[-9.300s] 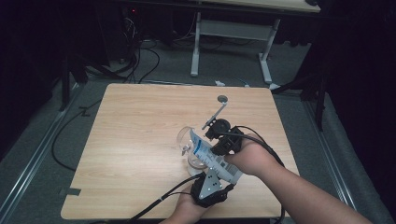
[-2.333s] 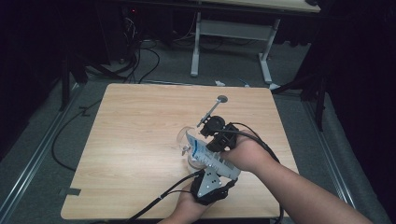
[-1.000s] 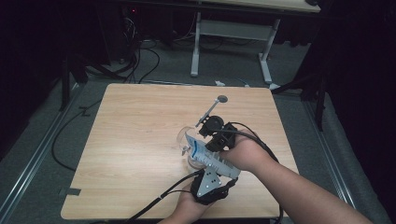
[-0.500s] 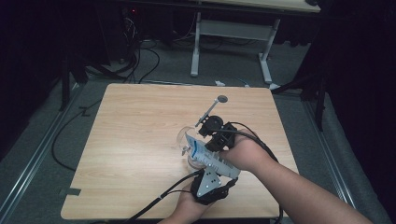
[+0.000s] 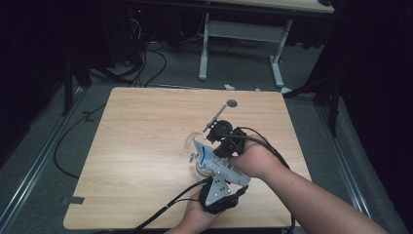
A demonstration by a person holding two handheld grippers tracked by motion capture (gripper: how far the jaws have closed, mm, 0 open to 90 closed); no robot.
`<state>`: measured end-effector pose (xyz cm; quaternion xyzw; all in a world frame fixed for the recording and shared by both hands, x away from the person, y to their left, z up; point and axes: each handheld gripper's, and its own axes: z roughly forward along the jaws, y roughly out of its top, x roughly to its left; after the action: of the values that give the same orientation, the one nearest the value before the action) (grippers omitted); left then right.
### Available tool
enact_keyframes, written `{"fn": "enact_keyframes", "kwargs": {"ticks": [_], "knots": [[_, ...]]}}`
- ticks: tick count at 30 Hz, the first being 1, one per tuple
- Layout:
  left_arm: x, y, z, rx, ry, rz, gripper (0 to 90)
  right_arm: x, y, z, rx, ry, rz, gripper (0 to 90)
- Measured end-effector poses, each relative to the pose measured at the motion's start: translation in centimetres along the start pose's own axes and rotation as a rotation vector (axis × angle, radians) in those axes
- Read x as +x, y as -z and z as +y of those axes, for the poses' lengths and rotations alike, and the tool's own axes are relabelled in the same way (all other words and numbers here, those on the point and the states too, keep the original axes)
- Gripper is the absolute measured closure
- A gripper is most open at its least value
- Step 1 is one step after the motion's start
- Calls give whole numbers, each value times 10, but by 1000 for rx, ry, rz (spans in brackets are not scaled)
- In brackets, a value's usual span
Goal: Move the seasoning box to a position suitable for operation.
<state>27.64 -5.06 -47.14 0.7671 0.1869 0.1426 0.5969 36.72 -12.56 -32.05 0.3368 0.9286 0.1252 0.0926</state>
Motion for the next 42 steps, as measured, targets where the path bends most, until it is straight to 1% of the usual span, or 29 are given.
{"fn": "enact_keyframes", "kwargs": {"ticks": [19, 25, 42], "knots": [[0, 1, 2, -5, -9, 4, 601, 0, 1, 0, -7, -1, -3, 897], [0, 0, 3, -8, -4, 3, 602, 1, 2, 0, -7, -5, 0, 897], [1, 0, 3, -12, 0, 3, 597, 0, 0, 2, -7, 7, -4, 897]]}}
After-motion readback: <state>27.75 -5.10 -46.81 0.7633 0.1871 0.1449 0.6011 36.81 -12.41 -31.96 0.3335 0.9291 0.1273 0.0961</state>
